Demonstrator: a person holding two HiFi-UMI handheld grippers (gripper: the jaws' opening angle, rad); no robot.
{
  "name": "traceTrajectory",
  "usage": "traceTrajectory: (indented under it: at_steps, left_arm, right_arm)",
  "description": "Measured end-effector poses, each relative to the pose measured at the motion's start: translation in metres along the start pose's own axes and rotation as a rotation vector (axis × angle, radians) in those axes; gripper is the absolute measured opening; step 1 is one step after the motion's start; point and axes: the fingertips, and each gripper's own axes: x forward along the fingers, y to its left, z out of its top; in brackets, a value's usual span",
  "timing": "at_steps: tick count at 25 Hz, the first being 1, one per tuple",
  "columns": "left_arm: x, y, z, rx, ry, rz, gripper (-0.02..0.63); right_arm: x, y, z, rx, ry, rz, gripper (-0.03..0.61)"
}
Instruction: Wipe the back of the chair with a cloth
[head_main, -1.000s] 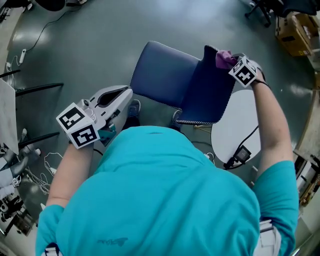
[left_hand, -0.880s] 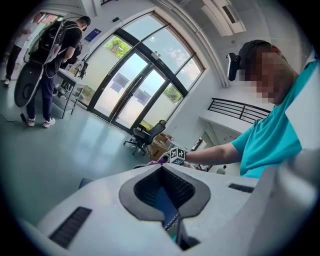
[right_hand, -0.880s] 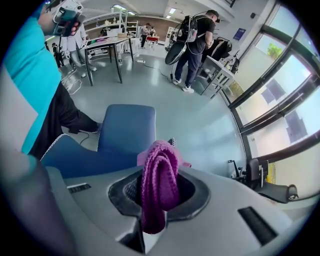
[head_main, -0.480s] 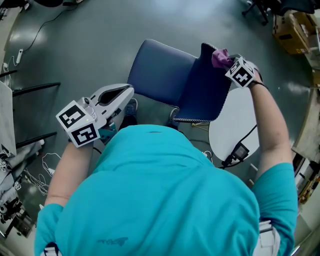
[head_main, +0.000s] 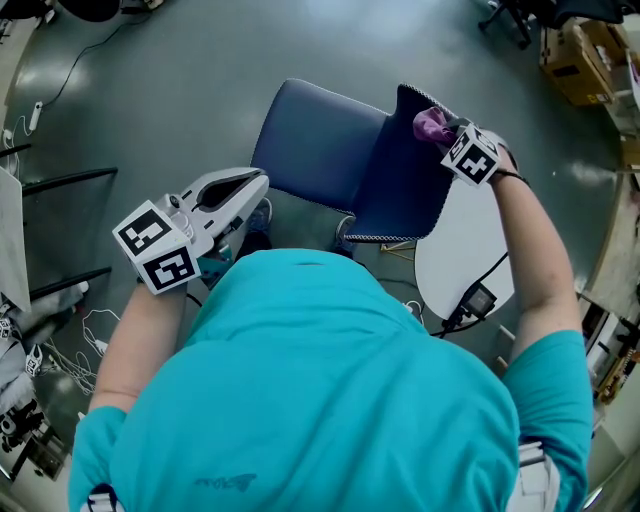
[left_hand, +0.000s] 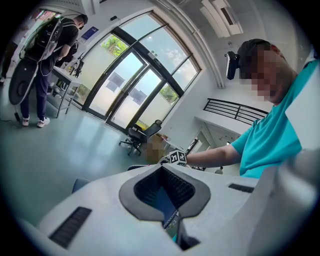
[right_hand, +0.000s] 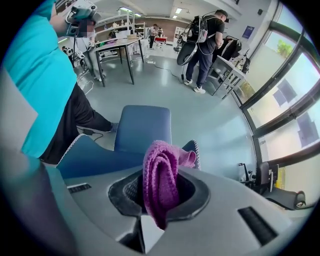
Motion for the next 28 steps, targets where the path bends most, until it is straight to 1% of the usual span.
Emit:
traceTrajectory:
  at_steps: [14,28]
  left_arm:
    - [0.001,-0.004,0.003,0.001,-0.004,-0.021,-0.006]
    - [0.003,-0.007,0.008,-0.002,-0.004,-0.041,-0.006]
  right_arm:
    - [-0.007,0.028,0.002,-0.020,0.014,0.030,0.060]
    - [-0.020,0.069,0.006,-0.027,-0.010,0.083,0.060]
